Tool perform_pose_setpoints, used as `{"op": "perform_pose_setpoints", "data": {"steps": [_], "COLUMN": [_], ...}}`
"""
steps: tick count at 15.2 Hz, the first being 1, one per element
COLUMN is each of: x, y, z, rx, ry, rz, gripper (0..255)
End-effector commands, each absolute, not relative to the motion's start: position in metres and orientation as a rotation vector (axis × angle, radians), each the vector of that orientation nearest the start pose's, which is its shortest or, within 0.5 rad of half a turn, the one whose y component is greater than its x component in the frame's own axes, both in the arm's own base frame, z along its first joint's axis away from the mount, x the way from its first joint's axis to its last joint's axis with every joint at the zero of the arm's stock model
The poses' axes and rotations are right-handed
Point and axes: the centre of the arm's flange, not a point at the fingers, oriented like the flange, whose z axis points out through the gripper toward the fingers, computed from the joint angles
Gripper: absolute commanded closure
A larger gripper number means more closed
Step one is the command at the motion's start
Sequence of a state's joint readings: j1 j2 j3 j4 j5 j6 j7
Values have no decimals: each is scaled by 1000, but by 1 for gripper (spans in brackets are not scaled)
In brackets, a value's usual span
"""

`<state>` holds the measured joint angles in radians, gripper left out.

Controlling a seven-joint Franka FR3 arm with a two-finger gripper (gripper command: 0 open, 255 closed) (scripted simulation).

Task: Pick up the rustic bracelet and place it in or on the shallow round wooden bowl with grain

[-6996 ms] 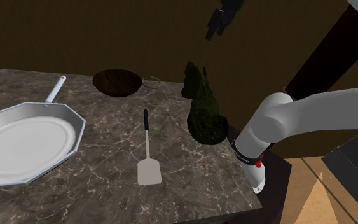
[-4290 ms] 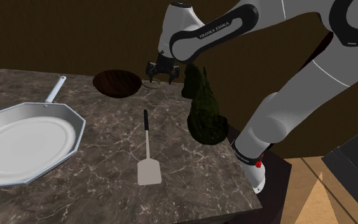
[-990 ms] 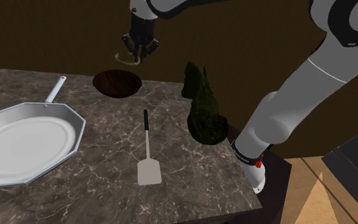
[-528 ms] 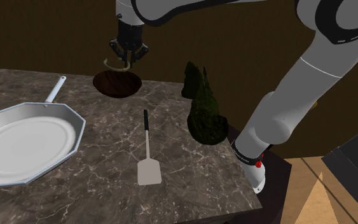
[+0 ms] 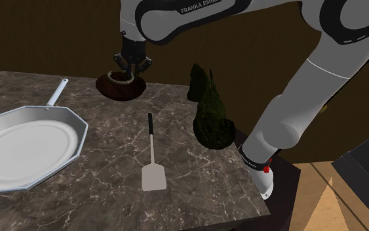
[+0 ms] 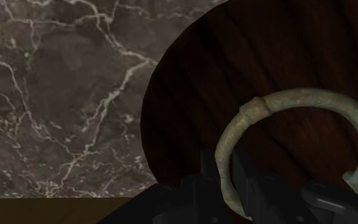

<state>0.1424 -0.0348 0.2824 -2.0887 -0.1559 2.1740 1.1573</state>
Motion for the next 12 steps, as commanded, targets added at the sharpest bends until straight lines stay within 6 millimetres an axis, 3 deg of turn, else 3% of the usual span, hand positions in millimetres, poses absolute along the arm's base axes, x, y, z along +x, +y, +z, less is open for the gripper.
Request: {"op": "perform_pose_setpoints", "data": {"steps": [1, 10, 11, 12], "x": [504, 504, 504, 504], "y": [222, 222, 222, 222], "z": [440, 433, 433, 433], "rx": [-2979, -2979, -2979, -2979], "ry": [1006, 1006, 1006, 1006], "rz": [-292, -292, -292, -292], "gripper": [255, 255, 0, 0]}}
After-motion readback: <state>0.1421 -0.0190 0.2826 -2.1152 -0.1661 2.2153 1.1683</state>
